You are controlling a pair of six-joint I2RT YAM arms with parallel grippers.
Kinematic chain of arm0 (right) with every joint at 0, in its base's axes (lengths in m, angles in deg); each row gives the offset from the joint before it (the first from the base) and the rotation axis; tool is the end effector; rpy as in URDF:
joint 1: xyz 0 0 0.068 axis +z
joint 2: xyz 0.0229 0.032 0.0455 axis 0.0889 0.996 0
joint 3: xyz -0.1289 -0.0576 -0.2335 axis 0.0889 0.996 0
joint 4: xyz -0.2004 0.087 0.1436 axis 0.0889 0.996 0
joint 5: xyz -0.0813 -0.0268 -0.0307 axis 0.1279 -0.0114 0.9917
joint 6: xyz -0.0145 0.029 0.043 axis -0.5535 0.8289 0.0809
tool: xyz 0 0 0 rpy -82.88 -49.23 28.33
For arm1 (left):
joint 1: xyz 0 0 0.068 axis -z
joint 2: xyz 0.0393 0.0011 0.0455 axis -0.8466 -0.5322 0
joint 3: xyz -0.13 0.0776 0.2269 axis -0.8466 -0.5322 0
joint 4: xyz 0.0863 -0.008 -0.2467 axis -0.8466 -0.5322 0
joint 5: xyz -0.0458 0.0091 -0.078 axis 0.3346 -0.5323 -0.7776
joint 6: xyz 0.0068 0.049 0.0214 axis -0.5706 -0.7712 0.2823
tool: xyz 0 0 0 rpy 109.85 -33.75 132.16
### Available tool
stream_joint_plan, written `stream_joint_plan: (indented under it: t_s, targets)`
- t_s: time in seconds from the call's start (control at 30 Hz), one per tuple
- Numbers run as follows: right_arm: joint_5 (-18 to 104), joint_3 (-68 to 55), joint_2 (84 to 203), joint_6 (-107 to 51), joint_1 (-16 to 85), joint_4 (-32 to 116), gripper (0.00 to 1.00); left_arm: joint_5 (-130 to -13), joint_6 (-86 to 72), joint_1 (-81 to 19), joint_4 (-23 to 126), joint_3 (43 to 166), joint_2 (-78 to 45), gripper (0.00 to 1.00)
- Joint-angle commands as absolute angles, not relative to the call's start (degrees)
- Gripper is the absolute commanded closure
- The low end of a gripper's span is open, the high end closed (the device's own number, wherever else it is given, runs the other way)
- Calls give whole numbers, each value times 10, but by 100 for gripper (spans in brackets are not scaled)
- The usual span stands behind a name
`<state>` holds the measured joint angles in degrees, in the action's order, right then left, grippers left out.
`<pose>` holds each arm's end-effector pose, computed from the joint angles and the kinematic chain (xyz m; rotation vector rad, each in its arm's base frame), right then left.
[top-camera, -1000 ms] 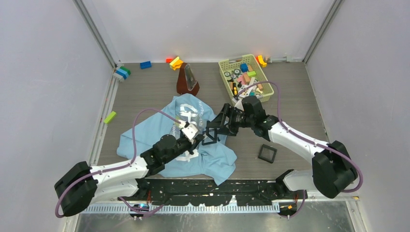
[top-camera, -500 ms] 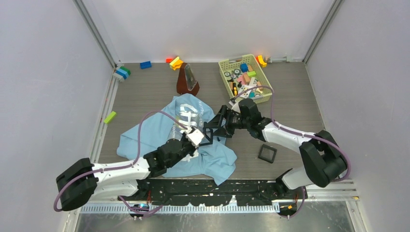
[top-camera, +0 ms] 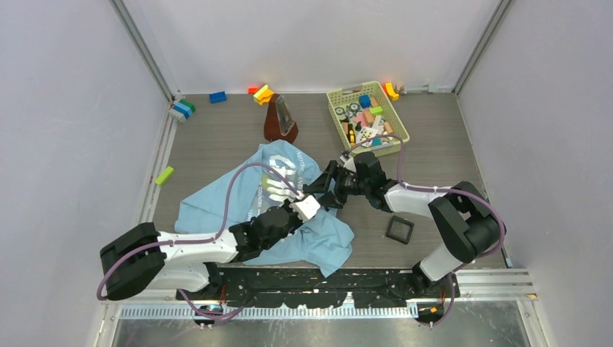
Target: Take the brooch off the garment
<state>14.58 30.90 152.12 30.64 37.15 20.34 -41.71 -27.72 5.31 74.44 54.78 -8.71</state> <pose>0.2494 0.1810 0.1708 0.2639 2.4610 1.5671 0.1181 -0.2043 0.1875 0.9132 1.6805 -0.2767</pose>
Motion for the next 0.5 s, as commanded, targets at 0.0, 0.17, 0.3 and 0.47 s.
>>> stream_joint_plan:
  t_s: [0.0,0.17,0.3,0.47]
  targets:
    - [132,317,1526,304,358,147,70,-413,-283,57,742,574,-105,100]
    - [127,326,1547,299,350,129,70,-399,-281,58,704,600,-144,100]
    - [129,336,1562,292,343,115,70,-391,-281,59,691,610,-166,99]
    - [129,340,1573,288,339,110,70,-413,-265,62,652,630,-170,89]
